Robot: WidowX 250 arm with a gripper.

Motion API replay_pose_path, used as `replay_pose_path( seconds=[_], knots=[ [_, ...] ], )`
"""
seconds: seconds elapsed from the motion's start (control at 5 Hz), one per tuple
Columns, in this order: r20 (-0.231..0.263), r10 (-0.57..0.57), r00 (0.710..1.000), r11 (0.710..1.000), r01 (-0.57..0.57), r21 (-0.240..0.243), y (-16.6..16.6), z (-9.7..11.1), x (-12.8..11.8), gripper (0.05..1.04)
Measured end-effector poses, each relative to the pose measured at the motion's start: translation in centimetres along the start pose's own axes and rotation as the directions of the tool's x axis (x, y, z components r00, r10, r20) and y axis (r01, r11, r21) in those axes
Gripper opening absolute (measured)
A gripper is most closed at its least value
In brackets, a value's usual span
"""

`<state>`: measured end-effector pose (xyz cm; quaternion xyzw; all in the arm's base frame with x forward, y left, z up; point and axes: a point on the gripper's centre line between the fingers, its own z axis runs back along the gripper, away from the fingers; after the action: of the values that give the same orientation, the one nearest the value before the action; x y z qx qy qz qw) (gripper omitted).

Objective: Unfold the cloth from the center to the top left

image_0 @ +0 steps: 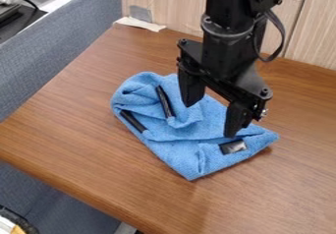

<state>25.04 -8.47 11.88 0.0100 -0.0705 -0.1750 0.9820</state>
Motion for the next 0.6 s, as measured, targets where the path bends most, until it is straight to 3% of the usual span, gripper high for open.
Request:
replay_pose_path(
  seconds=[0.2,0.4,0.6],
  knots=[
    [-0.026,0.002,1.0,1.0,-0.002,0.0,0.0,-0.7,-0.2,1.0],
    [-0.084,0.008,0.996,1.0,-0.005,0.028,0.7,-2.3,0.0,1.0],
    [-0.084,0.033,0.996,0.997,-0.027,0.073,2.2,-2.7,0.7,1.0]
  ],
)
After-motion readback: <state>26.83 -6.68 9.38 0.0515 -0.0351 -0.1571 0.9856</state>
